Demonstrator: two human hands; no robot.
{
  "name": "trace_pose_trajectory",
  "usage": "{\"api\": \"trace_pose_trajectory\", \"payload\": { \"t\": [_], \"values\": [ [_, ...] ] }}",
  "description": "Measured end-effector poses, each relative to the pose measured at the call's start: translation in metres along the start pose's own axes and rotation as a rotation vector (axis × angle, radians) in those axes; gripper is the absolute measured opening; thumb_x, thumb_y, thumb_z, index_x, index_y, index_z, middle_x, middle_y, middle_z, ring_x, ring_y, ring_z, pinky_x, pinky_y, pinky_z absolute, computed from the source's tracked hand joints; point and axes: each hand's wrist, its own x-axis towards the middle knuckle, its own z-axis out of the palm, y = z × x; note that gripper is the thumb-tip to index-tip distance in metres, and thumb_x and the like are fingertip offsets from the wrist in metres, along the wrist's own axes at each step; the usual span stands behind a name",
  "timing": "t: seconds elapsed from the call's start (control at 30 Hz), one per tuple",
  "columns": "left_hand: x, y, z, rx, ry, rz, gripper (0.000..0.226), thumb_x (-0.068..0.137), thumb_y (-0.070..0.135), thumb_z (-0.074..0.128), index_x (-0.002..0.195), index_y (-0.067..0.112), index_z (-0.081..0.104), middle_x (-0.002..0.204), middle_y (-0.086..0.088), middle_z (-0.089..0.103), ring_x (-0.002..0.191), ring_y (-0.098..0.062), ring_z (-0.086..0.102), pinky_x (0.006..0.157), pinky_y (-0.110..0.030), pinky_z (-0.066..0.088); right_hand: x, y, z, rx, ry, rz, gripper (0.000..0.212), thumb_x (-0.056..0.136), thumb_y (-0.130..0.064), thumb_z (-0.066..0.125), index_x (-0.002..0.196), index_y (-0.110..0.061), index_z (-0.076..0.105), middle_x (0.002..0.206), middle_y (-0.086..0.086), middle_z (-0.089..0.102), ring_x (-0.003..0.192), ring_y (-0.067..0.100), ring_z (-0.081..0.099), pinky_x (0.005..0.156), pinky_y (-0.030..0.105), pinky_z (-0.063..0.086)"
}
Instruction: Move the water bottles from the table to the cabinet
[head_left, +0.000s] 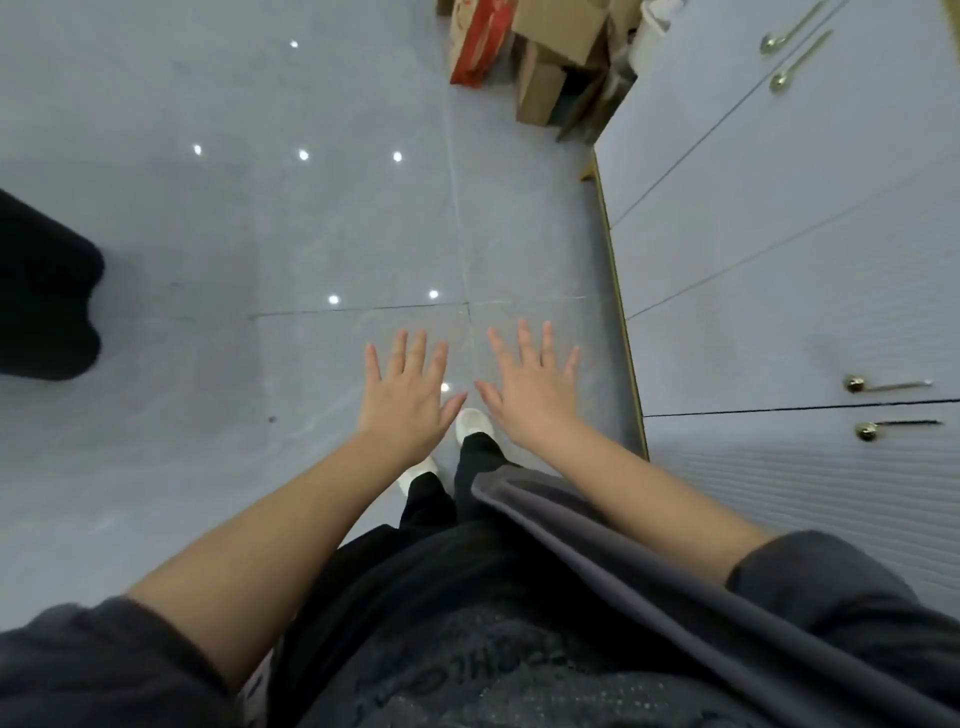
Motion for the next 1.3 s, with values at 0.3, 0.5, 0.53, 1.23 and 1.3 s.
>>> {"api": "trace_pose_trajectory", "payload": {
  "t": [0.3, 0.5, 0.53, 1.23, 1.3],
  "values": [
    [-0.009, -0.08, 0.007, -0.112, 0.029, -0.255, 0.072, 0.097, 0.059, 0.019, 0.155, 0.016, 0.01, 0.161, -0.013, 0.01, 0.148, -0.032, 0.004, 0.115, -0.058, 0.005, 0.046, -0.085, -0.009, -0.075, -0.085, -0.197, 0.07, 0.1, -0.06, 0.027, 0.157, -0.032, -0.002, 0.166, 0.008, -0.007, 0.15, 0.036, -0.015, 0.115, 0.064, -0.002],
    [-0.002, -0.15, 0.008, -0.168, -0.041, -0.341, 0.072, 0.097, 0.059, 0.014, 0.155, 0.017, 0.004, 0.162, -0.012, 0.004, 0.149, -0.03, -0.001, 0.116, -0.057, 0.004, 0.094, -0.158, -0.015, -0.133, -0.162, -0.27, 0.07, 0.099, -0.061, 0.024, 0.156, -0.033, -0.006, 0.166, 0.008, -0.01, 0.15, 0.037, -0.015, 0.115, 0.065, -0.004],
    [-0.001, -0.164, 0.006, -0.177, -0.053, -0.345, 0.072, 0.098, 0.059, 0.014, 0.155, 0.017, 0.004, 0.162, -0.012, 0.004, 0.149, -0.03, -0.001, 0.116, -0.057, 0.004, 0.102, -0.172, -0.017, -0.138, -0.177, -0.279, 0.07, 0.099, -0.062, 0.023, 0.156, -0.033, -0.006, 0.166, 0.008, -0.01, 0.15, 0.037, -0.015, 0.115, 0.065, -0.005],
    [-0.105, -0.419, 0.011, -0.327, -0.045, -0.567, 0.073, 0.096, 0.06, 0.015, 0.154, 0.016, 0.009, 0.162, -0.012, 0.008, 0.149, -0.03, 0.002, 0.117, -0.056, 0.008, 0.126, -0.466, -0.04, -0.345, -0.206, -0.631, 0.073, 0.097, -0.064, 0.027, 0.156, -0.034, -0.003, 0.166, 0.009, -0.004, 0.15, 0.038, -0.01, 0.114, 0.067, -0.001],
    [-0.123, -0.444, 0.013, -0.289, -0.017, -0.547, 0.074, 0.096, 0.06, 0.014, 0.154, 0.016, 0.009, 0.162, -0.012, 0.009, 0.149, -0.031, 0.003, 0.117, -0.055, 0.007, 0.115, -0.495, -0.036, -0.335, -0.172, -0.635, 0.073, 0.097, -0.063, 0.029, 0.157, -0.034, -0.001, 0.166, 0.009, -0.002, 0.151, 0.038, -0.009, 0.114, 0.067, 0.0]
  ]
}}
